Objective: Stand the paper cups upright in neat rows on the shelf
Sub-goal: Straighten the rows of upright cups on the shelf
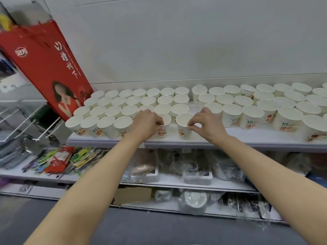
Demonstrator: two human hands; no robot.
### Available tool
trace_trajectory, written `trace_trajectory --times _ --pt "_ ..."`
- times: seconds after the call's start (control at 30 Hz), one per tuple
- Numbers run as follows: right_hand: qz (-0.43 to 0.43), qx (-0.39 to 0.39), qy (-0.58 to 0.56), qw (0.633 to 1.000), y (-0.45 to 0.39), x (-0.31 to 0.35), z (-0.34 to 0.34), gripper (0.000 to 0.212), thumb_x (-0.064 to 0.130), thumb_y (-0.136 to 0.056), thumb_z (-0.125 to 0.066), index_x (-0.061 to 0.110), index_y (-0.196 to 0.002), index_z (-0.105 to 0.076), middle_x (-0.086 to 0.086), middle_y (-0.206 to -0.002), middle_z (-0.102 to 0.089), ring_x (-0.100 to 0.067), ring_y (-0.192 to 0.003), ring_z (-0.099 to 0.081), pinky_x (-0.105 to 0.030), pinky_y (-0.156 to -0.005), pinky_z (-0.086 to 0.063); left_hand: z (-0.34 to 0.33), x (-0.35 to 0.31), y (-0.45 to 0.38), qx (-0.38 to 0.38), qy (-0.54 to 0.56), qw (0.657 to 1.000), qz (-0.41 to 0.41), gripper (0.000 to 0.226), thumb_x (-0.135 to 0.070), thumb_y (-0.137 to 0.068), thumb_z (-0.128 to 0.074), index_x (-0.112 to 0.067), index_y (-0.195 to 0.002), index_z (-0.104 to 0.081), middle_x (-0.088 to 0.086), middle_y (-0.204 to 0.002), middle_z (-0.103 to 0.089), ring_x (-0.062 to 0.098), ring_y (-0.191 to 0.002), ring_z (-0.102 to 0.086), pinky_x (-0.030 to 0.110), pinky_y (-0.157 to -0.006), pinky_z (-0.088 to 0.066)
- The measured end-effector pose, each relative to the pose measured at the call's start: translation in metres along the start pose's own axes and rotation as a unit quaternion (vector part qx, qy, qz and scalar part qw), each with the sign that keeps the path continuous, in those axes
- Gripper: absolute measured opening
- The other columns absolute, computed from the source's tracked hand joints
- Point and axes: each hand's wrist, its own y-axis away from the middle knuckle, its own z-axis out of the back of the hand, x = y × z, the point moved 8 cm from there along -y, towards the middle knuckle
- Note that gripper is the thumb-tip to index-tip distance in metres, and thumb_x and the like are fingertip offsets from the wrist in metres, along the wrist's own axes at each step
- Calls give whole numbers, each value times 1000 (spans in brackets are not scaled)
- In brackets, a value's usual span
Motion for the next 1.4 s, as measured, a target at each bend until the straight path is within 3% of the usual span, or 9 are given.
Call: trace_trajectory --times 0.17,0.4,0.73,1.0,1.4 --pt "-32 64 50 996 -13 3 -16 12 31 -88 -65 24 -96 -71 8 -97 -69 -12 -100 -46 -27 -69 -36 -5 -1 1 7 22 1000 -21 15 -36 -89 -66 -29 -97 -76 -3 -96 -72 21 -94 -60 28 -70 -32" --pt "-52 59 41 996 -9 14 -16 26 38 -80 -73 24 -102 -70 7 -102 -67 -15 -107 -46 -34 -78 -44 -4 9 3 21 58 998 -33 16 -39 -82 -74 -33 -97 -74 -8 -98 -71 17 -96 -58 28 -70 -41" --pt "-49 74 24 996 -11 31 -32 12 32 -86 -68 21 -91 -70 4 -96 -67 -14 -99 -50 -29 -75 -41 -5 19 5 1 0 998 -59 10 -39 -88 -68 -34 -93 -75 -4 -93 -72 20 -91 -57 30 -71 -42" --pt "-54 73 41 995 -11 28 -28 13 31 -89 -65 22 -97 -70 4 -101 -66 -13 -103 -51 -26 -76 -43 -11 20 2 12 33 998 -59 9 -41 -86 -70 -37 -93 -74 -10 -93 -70 17 -92 -56 28 -67 -38" --pt "-44 51 67 995 -7 25 -27 14 25 -91 -60 19 -99 -70 3 -100 -69 -17 -104 -51 -31 -74 -45 -21 21 3 31 79 996 -17 13 -44 -85 -69 -38 -96 -74 -3 -95 -69 22 -94 -59 34 -72 -50"
